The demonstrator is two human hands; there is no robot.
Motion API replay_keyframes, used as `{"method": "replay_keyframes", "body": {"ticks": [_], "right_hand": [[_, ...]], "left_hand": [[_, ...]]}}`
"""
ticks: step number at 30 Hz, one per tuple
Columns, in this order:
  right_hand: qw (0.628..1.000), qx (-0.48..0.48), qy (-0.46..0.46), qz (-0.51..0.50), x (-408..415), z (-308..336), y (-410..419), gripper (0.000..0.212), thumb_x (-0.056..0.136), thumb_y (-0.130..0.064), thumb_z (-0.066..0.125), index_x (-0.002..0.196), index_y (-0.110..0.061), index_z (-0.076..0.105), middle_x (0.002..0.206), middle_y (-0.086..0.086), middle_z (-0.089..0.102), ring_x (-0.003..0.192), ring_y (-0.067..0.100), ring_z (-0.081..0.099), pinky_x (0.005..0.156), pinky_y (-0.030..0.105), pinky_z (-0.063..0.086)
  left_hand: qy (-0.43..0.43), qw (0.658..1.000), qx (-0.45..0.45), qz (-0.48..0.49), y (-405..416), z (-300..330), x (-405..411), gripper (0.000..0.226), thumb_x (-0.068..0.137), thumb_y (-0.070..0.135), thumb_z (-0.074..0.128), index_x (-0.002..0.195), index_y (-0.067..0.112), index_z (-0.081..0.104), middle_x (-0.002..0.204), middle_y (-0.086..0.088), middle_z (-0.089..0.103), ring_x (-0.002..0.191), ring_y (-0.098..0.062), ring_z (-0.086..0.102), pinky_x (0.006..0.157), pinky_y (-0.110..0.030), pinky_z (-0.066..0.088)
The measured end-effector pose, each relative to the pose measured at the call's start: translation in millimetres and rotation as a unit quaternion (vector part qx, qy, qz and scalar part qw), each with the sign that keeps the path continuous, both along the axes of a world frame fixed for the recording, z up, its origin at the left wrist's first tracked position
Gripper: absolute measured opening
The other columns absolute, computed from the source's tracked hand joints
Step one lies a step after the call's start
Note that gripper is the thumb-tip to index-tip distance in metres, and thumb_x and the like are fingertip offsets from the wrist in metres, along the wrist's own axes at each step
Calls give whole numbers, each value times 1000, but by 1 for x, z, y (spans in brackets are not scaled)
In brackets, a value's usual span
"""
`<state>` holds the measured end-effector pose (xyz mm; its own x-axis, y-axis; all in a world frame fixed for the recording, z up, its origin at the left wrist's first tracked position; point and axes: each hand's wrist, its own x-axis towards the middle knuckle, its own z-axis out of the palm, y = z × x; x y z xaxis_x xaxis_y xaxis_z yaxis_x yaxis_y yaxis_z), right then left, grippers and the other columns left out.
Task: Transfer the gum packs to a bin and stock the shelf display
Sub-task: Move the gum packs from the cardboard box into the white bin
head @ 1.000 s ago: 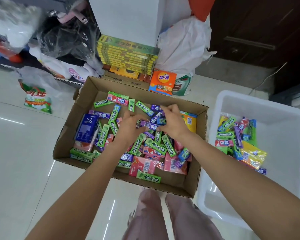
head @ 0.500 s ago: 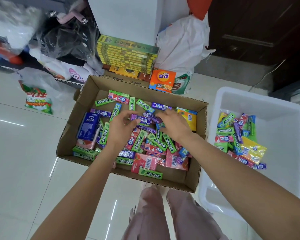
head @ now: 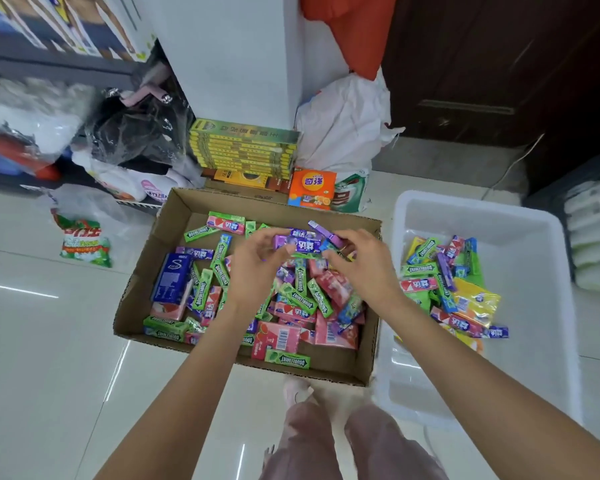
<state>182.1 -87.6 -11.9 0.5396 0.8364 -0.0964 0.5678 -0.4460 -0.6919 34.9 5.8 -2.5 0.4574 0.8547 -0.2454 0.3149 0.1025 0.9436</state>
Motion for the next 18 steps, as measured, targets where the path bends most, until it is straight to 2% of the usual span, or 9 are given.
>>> {"method": "replay_keyframes", "body": {"ticks": [2, 3, 5, 6, 8, 10, 12, 15, 18], "right_hand": [[999, 35, 0, -28, 16, 12, -23, 29, 83, -26, 69, 109, -13, 64, 95, -1, 59, 81, 10, 52, 68, 17, 35], [998, 47, 0, -46, 25, 17, -36, 28, 83, -24, 69, 108, -13, 64, 92, -3, 57, 80, 10, 51, 66, 16, 33], [995, 55, -6, -82, 45, 20, -63, 28, 82, -21, 71, 108, -12, 65, 89, -5, 54, 78, 9, 50, 66, 15, 31], [994, 53, -13, -97, 56, 20, -76, 29, 81, -21, 71, 108, -11, 65, 88, -5, 54, 78, 10, 51, 67, 15, 31], [991, 41, -9, -123, 77, 14, -103, 30, 80, -19, 72, 107, -10, 66, 89, -4, 56, 79, 13, 55, 71, 18, 36], [989, 23, 9, -145, 97, 5, -127, 30, 80, -19, 72, 107, -8, 65, 91, 0, 59, 80, 16, 57, 76, 26, 43], [988, -13, 13, -152, 114, -7, -146, 31, 81, -21, 71, 109, -8, 64, 95, 5, 62, 85, 20, 58, 80, 32, 45], [987, -70, 26, -139, 134, -23, -163, 32, 84, -20, 68, 114, -9, 64, 107, 9, 64, 98, 25, 60, 86, 30, 42], [989, -103, 51, -95, 144, -32, -168, 35, 86, -17, 64, 120, -10, 62, 114, 12, 61, 107, 27, 57, 93, 30, 41]], "left_hand": [[-21, 999, 6, -26, -16, 9, 25, 19, 82, 14, 69, 94, 28, 65, 88, -4, 66, 76, -13, 57, 72, -29, 51], [-26, 999, 12, -43, -25, 13, 39, 20, 82, 13, 69, 94, 29, 65, 86, 1, 66, 75, -11, 56, 72, -30, 51], [-28, 996, 26, -75, -45, 15, 70, 20, 83, 10, 69, 94, 27, 65, 69, 20, 60, 67, 1, 53, 68, -21, 49], [-24, 995, 31, -89, -57, 15, 86, 20, 83, 9, 68, 94, 24, 65, 67, 23, 57, 64, 5, 52, 66, -15, 47], [-8, 992, 40, -117, -81, 12, 116, 18, 83, 7, 68, 97, 18, 65, 78, 17, 61, 65, 8, 54, 64, -8, 44], [28, 986, 63, -153, -103, 5, 144, 17, 84, 9, 67, 100, 14, 65, 85, 5, 64, 68, 2, 55, 63, -8, 42], [76, 978, 81, -176, -121, -7, 168, 19, 85, 10, 66, 104, 12, 64, 91, -5, 66, 74, -12, 59, 68, -19, 46], [149, 971, 82, -165, -141, -27, 194, 23, 87, 11, 63, 110, 9, 61, 94, -15, 66, 85, -31, 62, 75, -35, 50], [219, 953, 119, -170, -153, -39, 205, 35, 90, 13, 59, 125, 11, 54, 111, -15, 61, 103, -31, 57, 89, -37, 46]]}}
